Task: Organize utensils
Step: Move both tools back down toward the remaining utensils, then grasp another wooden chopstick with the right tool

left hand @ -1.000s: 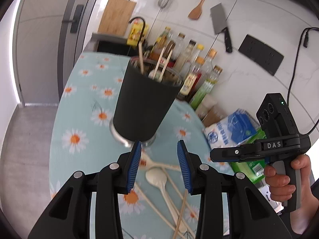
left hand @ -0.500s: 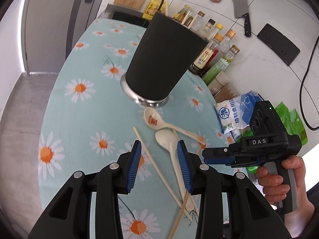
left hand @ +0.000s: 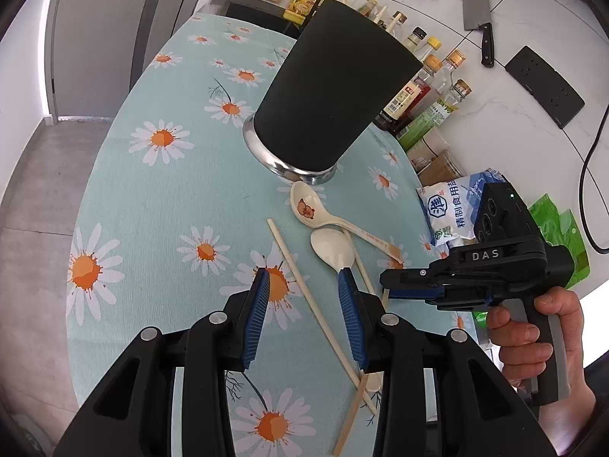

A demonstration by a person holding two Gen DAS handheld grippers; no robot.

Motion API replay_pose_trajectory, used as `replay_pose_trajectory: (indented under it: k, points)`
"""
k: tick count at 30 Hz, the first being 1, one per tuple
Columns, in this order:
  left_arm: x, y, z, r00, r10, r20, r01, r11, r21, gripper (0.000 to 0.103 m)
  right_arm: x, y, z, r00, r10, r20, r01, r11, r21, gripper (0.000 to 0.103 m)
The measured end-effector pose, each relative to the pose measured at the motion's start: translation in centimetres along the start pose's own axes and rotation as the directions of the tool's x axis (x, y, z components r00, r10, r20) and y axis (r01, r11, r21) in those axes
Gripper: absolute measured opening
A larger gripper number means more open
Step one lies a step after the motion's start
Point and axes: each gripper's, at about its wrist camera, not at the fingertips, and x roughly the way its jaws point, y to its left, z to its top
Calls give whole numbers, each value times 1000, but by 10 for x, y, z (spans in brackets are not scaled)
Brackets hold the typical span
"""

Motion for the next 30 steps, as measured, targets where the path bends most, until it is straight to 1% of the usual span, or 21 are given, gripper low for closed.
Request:
replay_pose_trajectory:
  k: [1, 2, 5, 7, 9, 13, 18, 21, 24, 28, 30]
  points:
    - [1, 1, 0, 1000, -2, -2, 2, 1000, -1, 36, 0, 3, 0, 1000, -30, 3, 30, 1000, -7, 13]
    - [1, 1, 1, 1000, -3, -5, 3, 1000, -2, 36, -1, 5, -1, 999, -52, 5, 52, 999, -13, 12]
    - [4, 3, 2, 1000, -8, -14, 8, 1000, -2, 36, 2, 11, -1, 996, -89, 11, 89, 996, -19, 10]
    - [5, 5, 2, 1000, -13, -16, 13, 1000, -5, 36, 3, 11, -1, 995, -96, 11, 96, 995, -9, 8]
    - [6, 6, 3, 1000, -18, -19, 17, 1000, -8, 36, 6, 13, -1, 995, -96, 9, 96, 995, 4, 6]
    - [9, 8, 5, 999, -22, -30, 22, 1000, -11, 36, 8, 6, 0, 998, -68, 1, 68, 997, 34, 6]
    - [14, 10, 8, 998, -21, -57, 20, 1000, -9, 36, -5, 3, 2, 999, -39, 12, 38, 999, 24, 6]
    - [20, 7, 10, 996, -9, -86, 9, 1000, 1, 36, -14, 8, 3, 999, -32, 26, 32, 999, -4, 6]
    - [25, 5, 10, 993, -10, -113, 9, 1000, -9, 36, -27, 18, 3, 998, -31, 63, 35, 997, -63, 6]
    - [37, -2, 11, 984, 24, -174, -25, 1000, -9, 36, -49, 30, 5, 994, -13, 108, 28, 991, -133, 6]
    - [43, -6, 11, 976, 52, -212, -55, 998, -5, 36, -56, 35, 6, 992, -3, 126, 24, 986, -165, 6]
